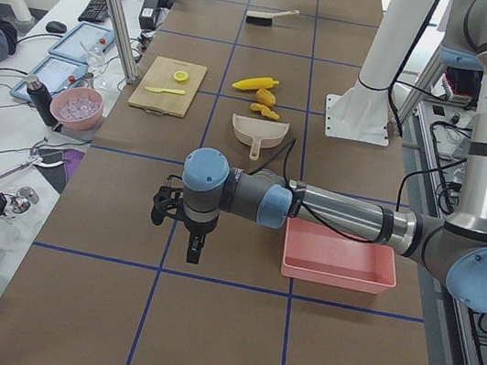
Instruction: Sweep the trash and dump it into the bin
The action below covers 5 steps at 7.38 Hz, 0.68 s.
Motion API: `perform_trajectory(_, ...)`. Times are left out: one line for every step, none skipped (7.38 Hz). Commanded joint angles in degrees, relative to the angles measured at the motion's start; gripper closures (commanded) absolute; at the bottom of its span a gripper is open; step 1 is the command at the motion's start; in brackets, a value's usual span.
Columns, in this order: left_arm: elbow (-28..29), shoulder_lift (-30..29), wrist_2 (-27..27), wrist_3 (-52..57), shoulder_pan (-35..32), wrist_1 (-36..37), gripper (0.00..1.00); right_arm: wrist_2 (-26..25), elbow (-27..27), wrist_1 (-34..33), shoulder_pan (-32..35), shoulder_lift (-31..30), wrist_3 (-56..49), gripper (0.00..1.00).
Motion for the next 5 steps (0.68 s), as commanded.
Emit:
perform_trajectory(0.1,0.2,0.6,0.1,-0.3,0.5,0.02,0.1,0.1,0.0,0.0,0.1,0.0,0.0)
perform_trajectory(-0.3,0.9,0.6,0.1,-0.1,0.8,0.02,0.1,0.3,-0.1,0.0,0.2,0.0,0.0)
perform_trajectory(-0.3,0.9,0.7,-0.1,-0.1,1.2,0.02,0.1,0.4,0.0,0.0,0.1,0.0,0.0)
perform_trajectory(-0.8,0.8,0.6,0.1,-0.2,1.8,0.02,0.1,0.6,0.0,0.0,-0.4,0.2,0.0)
perform_trajectory(-0.9,0.5,0.6,0.1,0.0,1.8,0.02,0.1,0.8,0.0,0.1,-0.2,0.3,0.0)
